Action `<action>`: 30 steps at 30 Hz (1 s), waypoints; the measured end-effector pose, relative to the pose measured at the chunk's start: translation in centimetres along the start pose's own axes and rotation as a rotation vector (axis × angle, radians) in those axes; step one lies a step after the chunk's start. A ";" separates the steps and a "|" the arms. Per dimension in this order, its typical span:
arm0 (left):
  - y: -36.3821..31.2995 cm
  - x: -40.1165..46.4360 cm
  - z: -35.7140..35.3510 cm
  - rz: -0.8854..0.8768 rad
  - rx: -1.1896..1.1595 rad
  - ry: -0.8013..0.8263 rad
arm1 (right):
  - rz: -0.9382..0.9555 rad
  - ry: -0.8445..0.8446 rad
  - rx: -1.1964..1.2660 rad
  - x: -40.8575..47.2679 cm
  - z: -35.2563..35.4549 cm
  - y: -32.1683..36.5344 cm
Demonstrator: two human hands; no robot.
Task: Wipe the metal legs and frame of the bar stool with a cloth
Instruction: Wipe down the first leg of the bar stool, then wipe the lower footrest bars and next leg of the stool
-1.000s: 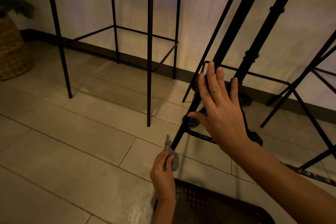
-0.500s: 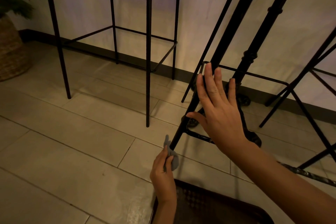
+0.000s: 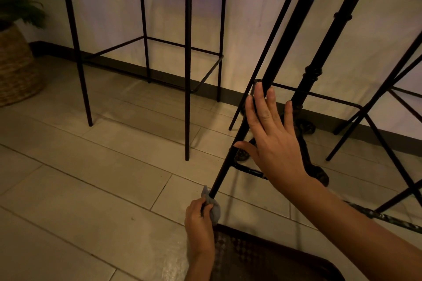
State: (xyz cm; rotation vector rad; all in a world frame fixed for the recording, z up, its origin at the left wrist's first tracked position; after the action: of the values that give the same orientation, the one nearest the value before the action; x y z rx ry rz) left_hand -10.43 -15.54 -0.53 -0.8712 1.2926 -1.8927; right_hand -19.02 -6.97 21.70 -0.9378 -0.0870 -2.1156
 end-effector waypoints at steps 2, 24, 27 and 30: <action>-0.4 -0.1 0.5 0.002 -0.003 0.001 | -0.005 0.017 0.001 0.0 0.2 0.0; -13.0 0.7 3.1 0.113 -0.559 -0.104 | 0.019 0.213 0.240 -7.2 -0.9 3.5; -13.4 0.9 2.5 0.123 -0.598 -0.093 | -0.086 0.073 0.245 -5.9 -0.4 3.0; -13.5 0.6 2.3 0.116 -0.623 -0.093 | -0.152 0.062 0.285 -5.1 0.3 2.3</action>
State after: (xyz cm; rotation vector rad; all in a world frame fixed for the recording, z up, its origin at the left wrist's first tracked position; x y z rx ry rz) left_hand -11.01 -13.37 13.02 -1.1402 1.8661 -1.3469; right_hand -15.18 -5.18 18.06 -0.7148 -0.4287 -2.1954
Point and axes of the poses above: each hand's wrist, its own x-axis towards the middle knuckle, its own z-axis out of the back of the hand, y = z × x, the point moved 4 cm from there along x, towards the middle knuckle, and after that the axes turned 1 degree about -y, right-handed, at the moved point
